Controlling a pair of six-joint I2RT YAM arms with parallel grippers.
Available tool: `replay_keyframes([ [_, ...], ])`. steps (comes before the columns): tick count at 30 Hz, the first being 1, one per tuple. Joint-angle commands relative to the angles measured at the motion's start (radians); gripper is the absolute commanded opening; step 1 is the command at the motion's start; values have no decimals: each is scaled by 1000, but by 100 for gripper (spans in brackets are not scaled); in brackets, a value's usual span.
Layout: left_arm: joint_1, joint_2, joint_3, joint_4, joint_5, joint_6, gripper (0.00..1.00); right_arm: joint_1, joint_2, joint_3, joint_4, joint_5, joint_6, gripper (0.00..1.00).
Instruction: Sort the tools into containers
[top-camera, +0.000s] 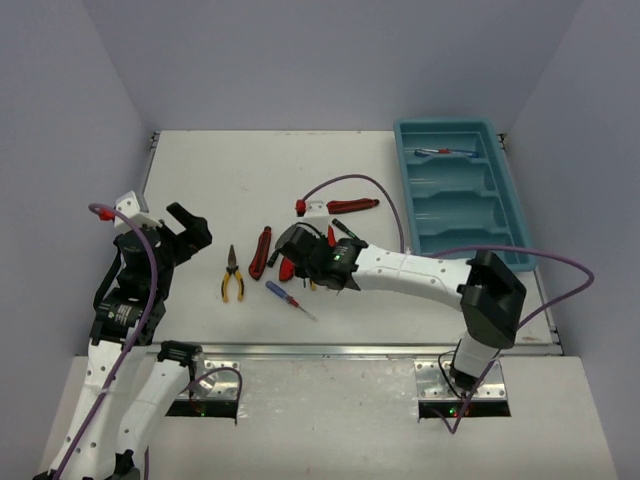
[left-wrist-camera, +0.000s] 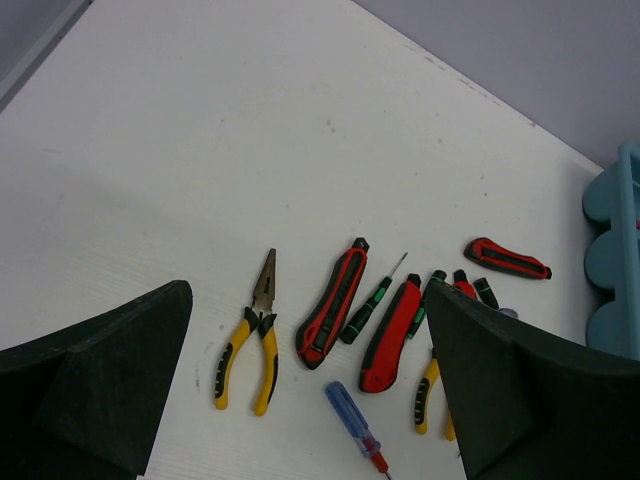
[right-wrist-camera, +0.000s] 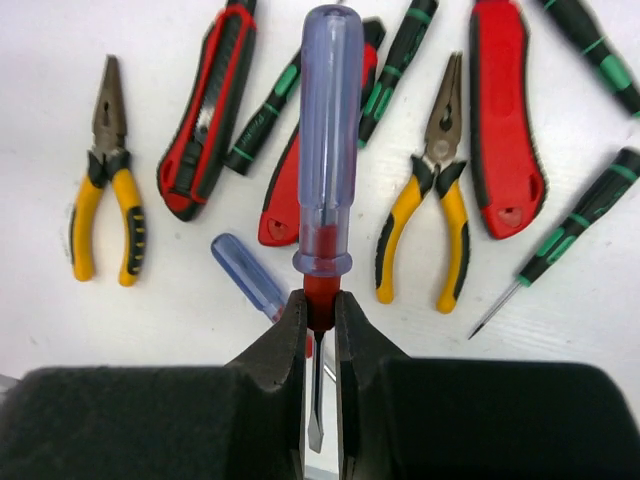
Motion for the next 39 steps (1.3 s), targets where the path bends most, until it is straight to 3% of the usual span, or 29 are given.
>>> replay_keyframes([
  [1,5,10,-2,45,7,8,100,-180,-113,23,44,43,-119,0],
  [2,5,11,-2,45,5,8,100,-180,-122,33,44,43,-135,0],
  [8,4,8,-2,42,2,8,100,-649,-72,247,41,-25,-157,0],
  [14,2,17,-3,44,6,8,100,-926,205,545,-8,-101,6,0],
  [21,-3,34,-5,43,9,9,100,-1074,508,800,36,-178,258,0],
  [24,-3,42,-8,48,16,13,100,-1135,588,792,176,-201,302,0],
  [30,-6,72,-1,46,31,19,100,-1159,685,848,231,-192,317,2],
  [31,-6,76,0,45,33,19,100,-1159,698,862,232,-193,313,5],
  [33,-10,84,1,45,34,22,100,-1159,705,872,259,-226,286,43],
  [34,-12,86,1,45,35,22,100,-1159,705,878,272,-241,272,52],
  [36,-14,87,1,45,37,23,100,-1159,701,891,288,-260,248,63],
  [39,-15,80,1,46,37,22,100,-1159,660,904,306,-322,207,68],
])
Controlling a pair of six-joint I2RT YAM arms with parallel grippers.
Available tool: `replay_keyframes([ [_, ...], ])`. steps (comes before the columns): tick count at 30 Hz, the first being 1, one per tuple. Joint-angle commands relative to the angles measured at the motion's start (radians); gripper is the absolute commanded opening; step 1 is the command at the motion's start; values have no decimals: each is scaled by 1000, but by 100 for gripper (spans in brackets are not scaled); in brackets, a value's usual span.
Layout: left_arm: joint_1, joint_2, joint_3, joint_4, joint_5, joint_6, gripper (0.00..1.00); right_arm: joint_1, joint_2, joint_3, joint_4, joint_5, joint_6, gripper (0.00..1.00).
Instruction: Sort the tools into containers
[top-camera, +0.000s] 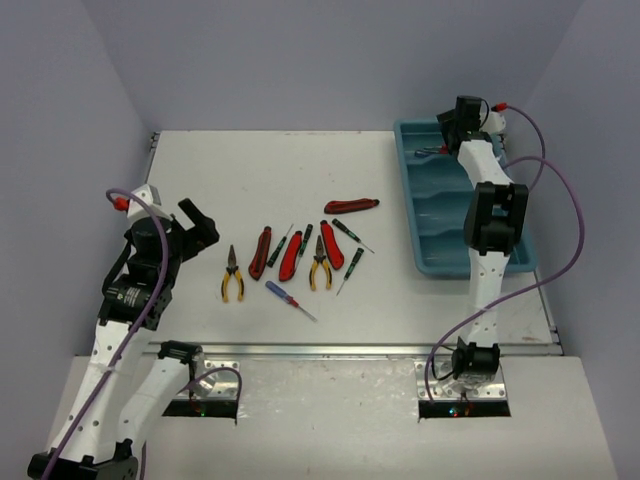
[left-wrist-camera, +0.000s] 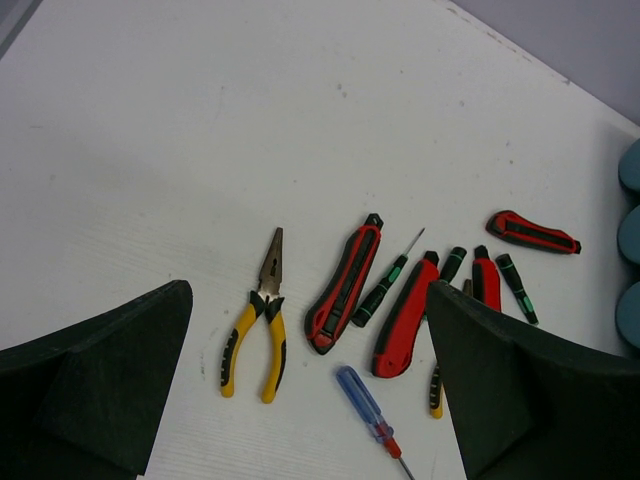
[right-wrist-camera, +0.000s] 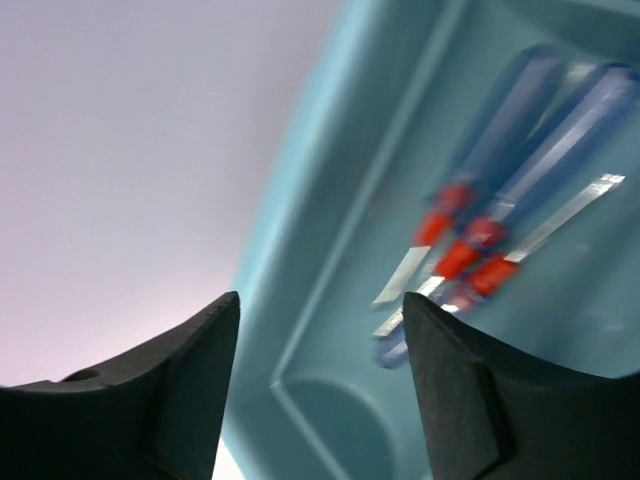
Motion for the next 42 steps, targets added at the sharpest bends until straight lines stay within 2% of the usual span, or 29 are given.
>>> replay_keyframes([
  [1,-8,-8,1,42,10,11,100,10,-77,45,75,-89,-71,70],
  [6,-8,-21,2,41,4,10,100,35,-218,-55,91,-243,-168,75],
  [8,-8,-24,2,42,1,9,100,66,-289,-115,59,-391,-230,75],
  [10,-6,-29,4,40,-10,7,100,144,-399,-169,-38,-490,-370,73],
  [11,-5,-29,4,38,-21,4,100,185,-418,-175,-74,-484,-412,72],
  [12,-2,-33,6,34,-40,-1,100,252,-480,-182,-191,-439,-569,73],
  [13,3,-40,7,28,-55,-10,100,368,-527,-215,-252,-340,-712,73],
  [14,8,-44,9,20,-78,-15,100,458,-590,-252,-304,-291,-778,73],
  [15,12,-49,13,15,-90,-22,100,575,-621,-298,-330,-249,-820,73],
  [17,16,-68,14,3,-117,-39,100,719,-685,-447,-359,-224,-879,70],
  [19,17,-80,17,-2,-132,-45,100,859,-702,-513,-378,-202,-882,63],
  [22,18,-89,16,-3,-138,-48,100,1002,-646,-512,-465,-116,-891,58],
  [24,18,-94,13,0,-133,-48,100,1086,-573,-482,-505,-51,-887,59],
  [27,18,-95,14,2,-126,-45,100,1155,-476,-434,-562,-10,-884,58],
  [32,18,-101,13,5,-116,-42,100,1184,-369,-405,-568,-99,-880,58],
  [42,18,-103,9,15,-97,-31,100,1201,-215,-361,-553,-162,-889,50],
])
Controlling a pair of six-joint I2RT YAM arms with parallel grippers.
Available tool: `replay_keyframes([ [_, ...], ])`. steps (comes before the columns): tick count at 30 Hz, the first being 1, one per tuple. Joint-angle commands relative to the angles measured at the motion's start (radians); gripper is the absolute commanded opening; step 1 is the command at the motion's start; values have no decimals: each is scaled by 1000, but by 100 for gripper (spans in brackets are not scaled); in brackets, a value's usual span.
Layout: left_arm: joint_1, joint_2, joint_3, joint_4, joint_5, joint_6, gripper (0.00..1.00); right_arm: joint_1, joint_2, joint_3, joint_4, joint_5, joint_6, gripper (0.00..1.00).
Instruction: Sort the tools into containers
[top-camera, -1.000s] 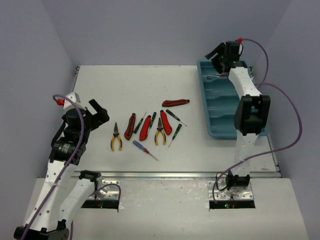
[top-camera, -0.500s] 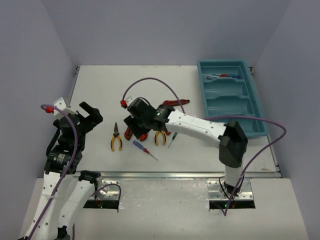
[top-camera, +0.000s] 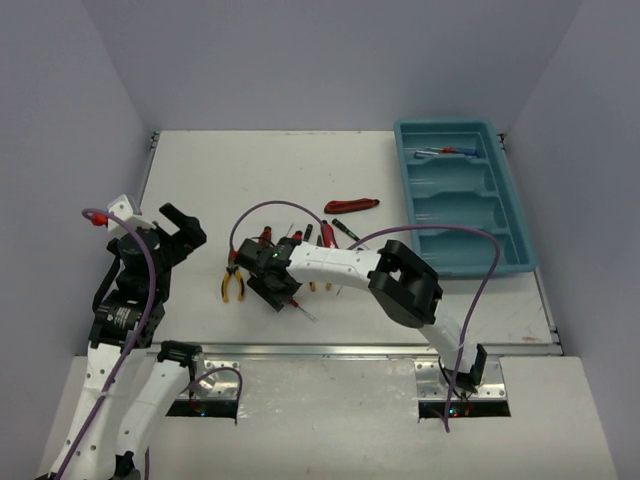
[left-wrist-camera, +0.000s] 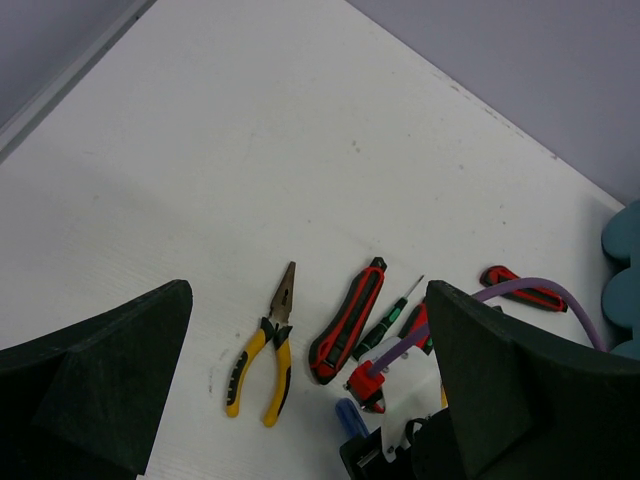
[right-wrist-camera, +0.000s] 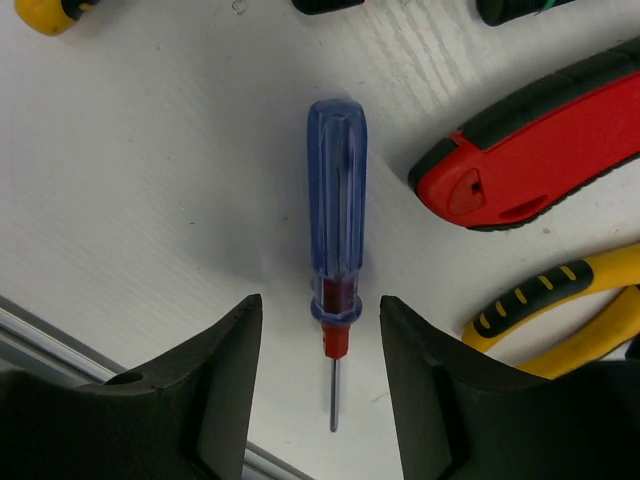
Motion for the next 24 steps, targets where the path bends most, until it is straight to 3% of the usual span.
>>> replay_keyframes([
  [1,10,-4,8,32,18,4,100,5,45,56,16,-21,-18,48],
  [4,10,-2,7,34,24,5,100,3,77,60,19,-20,-13,39],
  [9,10,1,5,38,34,8,100,2,38,26,18,-19,18,3],
  [16,10,-1,5,38,34,10,100,-43,-258,-91,47,5,-2,0],
  [18,10,-2,5,38,34,10,100,-143,-365,-114,72,-14,-5,0],
  [20,10,-4,7,38,33,10,100,-332,-459,-134,140,-148,23,0],
  [23,10,-5,5,38,33,10,100,-580,-511,-163,278,-282,133,0],
  [24,10,-5,5,38,33,10,100,-699,-509,-156,350,-276,235,0],
])
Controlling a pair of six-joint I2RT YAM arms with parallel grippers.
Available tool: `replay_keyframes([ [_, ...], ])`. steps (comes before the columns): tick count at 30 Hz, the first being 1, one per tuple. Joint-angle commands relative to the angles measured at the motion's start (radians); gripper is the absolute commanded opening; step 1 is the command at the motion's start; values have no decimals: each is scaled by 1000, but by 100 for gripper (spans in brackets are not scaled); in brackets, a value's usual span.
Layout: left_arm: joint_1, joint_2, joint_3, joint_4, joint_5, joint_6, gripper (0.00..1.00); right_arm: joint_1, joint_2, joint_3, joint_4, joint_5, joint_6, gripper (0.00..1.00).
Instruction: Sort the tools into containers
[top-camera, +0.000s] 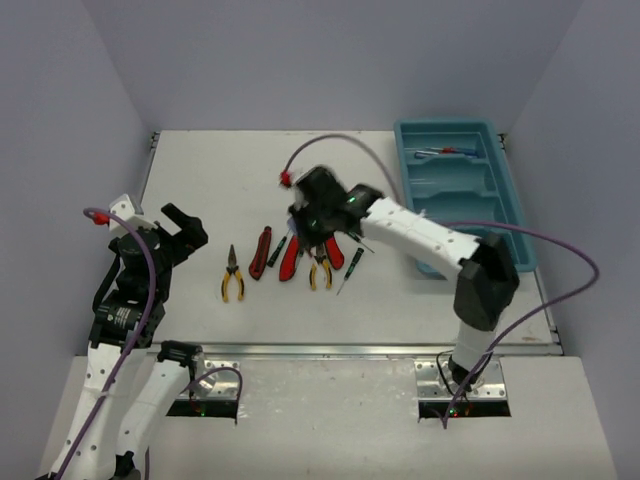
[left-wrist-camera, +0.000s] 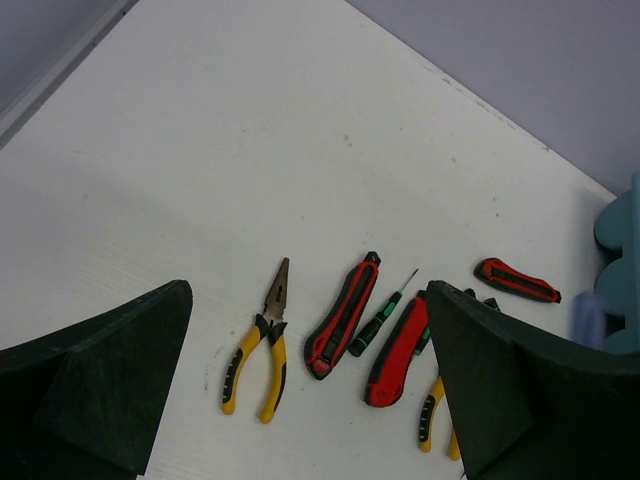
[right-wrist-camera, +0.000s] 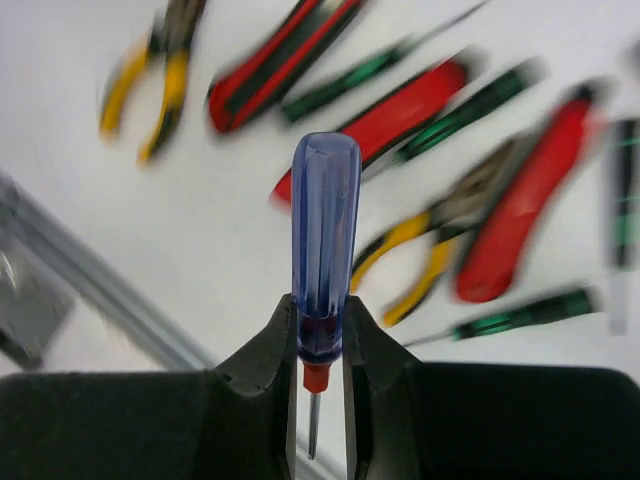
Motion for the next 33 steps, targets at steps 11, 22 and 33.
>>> replay_keyframes([
  [11,8,7,4,39,19,11,100,-870,380,450,208,107,992,0],
  [22,-5,89,13,40,66,27,100,-908,563,491,448,309,1111,0],
  [33,-17,112,16,40,75,33,100,-915,520,431,541,220,1041,71],
])
